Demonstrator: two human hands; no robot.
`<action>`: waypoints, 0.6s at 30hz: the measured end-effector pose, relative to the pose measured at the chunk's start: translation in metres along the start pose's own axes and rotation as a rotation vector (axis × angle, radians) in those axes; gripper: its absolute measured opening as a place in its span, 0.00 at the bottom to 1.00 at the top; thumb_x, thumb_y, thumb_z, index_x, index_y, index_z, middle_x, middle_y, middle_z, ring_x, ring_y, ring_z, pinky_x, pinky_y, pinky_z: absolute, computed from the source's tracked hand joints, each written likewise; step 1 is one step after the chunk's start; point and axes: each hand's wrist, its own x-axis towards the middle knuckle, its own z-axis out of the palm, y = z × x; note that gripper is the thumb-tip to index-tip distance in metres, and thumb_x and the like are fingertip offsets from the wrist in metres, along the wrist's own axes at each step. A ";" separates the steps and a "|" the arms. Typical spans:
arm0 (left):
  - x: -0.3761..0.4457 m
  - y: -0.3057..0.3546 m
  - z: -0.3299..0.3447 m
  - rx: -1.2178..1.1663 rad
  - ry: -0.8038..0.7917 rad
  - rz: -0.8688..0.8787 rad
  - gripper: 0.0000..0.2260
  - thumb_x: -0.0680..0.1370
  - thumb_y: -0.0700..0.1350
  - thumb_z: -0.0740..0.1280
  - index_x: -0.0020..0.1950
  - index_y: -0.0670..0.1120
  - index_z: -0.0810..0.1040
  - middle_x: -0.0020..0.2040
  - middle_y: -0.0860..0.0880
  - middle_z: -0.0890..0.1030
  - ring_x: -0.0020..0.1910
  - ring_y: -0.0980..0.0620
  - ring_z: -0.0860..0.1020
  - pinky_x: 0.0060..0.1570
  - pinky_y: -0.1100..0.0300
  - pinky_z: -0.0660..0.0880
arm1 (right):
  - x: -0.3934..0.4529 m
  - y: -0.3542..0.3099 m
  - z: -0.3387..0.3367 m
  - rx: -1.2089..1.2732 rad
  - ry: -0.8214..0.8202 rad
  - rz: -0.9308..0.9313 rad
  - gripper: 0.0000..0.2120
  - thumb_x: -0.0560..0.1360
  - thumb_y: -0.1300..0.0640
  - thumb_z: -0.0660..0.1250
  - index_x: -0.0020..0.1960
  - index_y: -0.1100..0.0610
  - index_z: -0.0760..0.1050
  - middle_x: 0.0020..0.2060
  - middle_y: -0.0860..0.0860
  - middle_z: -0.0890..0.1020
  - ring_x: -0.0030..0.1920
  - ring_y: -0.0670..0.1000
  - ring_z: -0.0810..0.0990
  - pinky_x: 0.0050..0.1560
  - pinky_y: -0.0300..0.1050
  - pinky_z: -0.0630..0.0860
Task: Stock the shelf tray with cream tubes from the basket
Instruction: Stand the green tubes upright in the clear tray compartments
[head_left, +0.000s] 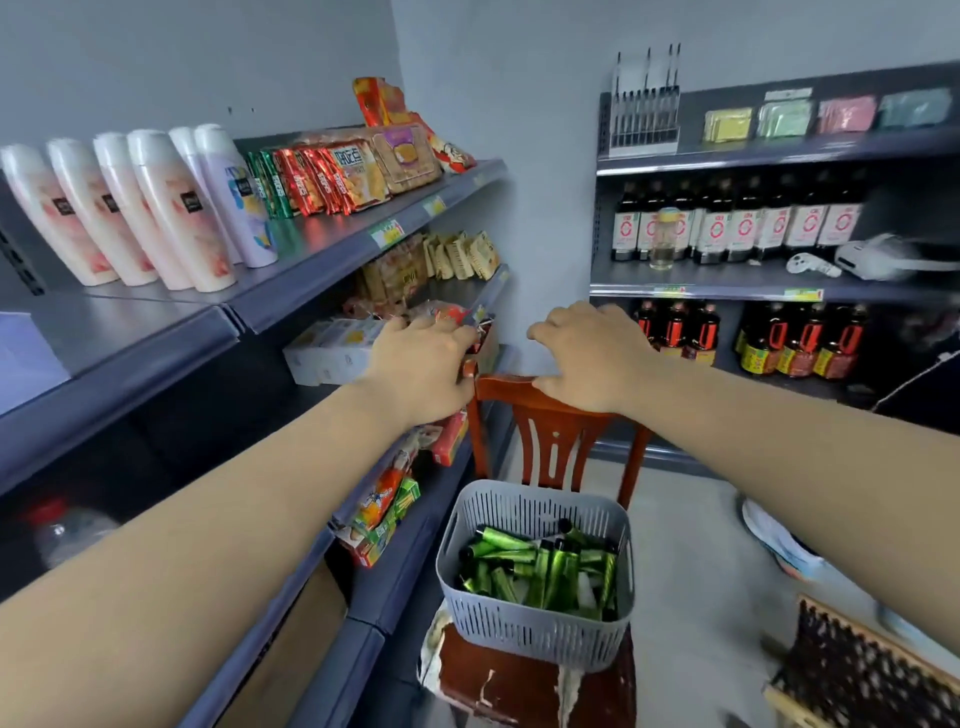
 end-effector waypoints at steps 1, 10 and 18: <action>0.007 0.000 0.010 -0.013 -0.015 0.015 0.22 0.76 0.53 0.62 0.68 0.47 0.67 0.65 0.48 0.72 0.65 0.45 0.69 0.60 0.52 0.64 | 0.004 0.002 0.008 0.001 -0.019 0.013 0.25 0.77 0.43 0.59 0.70 0.53 0.64 0.64 0.53 0.72 0.66 0.56 0.67 0.63 0.53 0.64; 0.052 -0.008 0.121 -0.109 -0.202 0.135 0.20 0.76 0.51 0.62 0.67 0.48 0.68 0.62 0.49 0.74 0.62 0.45 0.71 0.58 0.53 0.64 | 0.042 0.006 0.111 0.065 -0.236 0.046 0.25 0.76 0.45 0.60 0.70 0.53 0.64 0.65 0.53 0.71 0.67 0.56 0.67 0.66 0.53 0.63; 0.084 0.001 0.242 -0.181 -0.479 0.236 0.22 0.76 0.53 0.63 0.68 0.50 0.66 0.64 0.49 0.72 0.64 0.46 0.70 0.60 0.49 0.65 | 0.056 -0.006 0.225 0.155 -0.470 0.090 0.25 0.76 0.44 0.60 0.71 0.52 0.63 0.66 0.52 0.70 0.67 0.56 0.67 0.66 0.53 0.63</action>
